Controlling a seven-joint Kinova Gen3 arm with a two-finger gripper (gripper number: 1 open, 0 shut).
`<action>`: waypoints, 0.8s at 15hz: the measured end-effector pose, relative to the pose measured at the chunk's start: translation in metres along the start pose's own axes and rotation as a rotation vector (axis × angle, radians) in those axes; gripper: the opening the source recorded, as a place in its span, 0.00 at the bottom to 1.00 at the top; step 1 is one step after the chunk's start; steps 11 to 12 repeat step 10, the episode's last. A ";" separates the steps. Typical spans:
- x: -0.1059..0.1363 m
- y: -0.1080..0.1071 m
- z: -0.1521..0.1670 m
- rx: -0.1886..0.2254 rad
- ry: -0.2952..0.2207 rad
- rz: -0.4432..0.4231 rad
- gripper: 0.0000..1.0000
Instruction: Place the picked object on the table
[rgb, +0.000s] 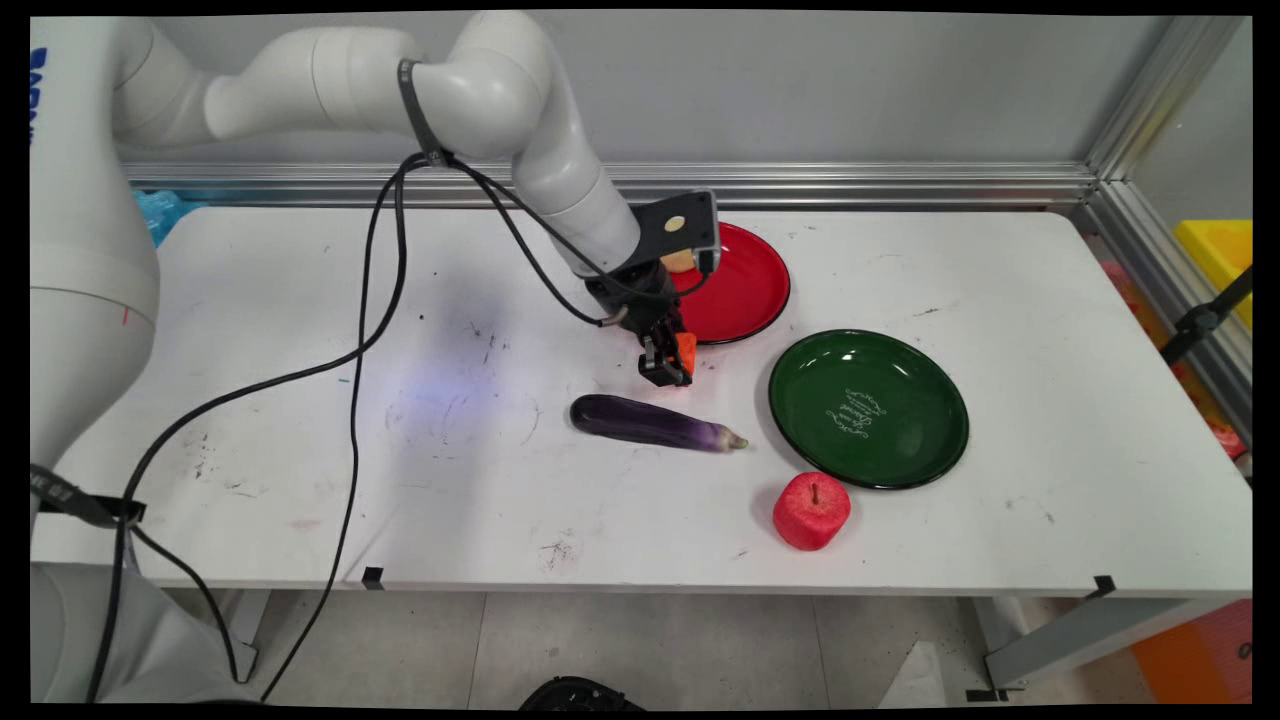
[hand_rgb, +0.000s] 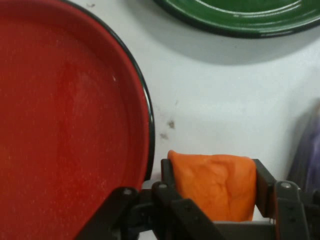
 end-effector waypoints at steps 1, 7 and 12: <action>-0.001 0.000 0.001 0.001 0.000 0.000 0.00; -0.012 -0.001 0.009 0.004 -0.002 -0.005 1.00; -0.017 0.001 0.009 -0.001 -0.005 -0.013 1.00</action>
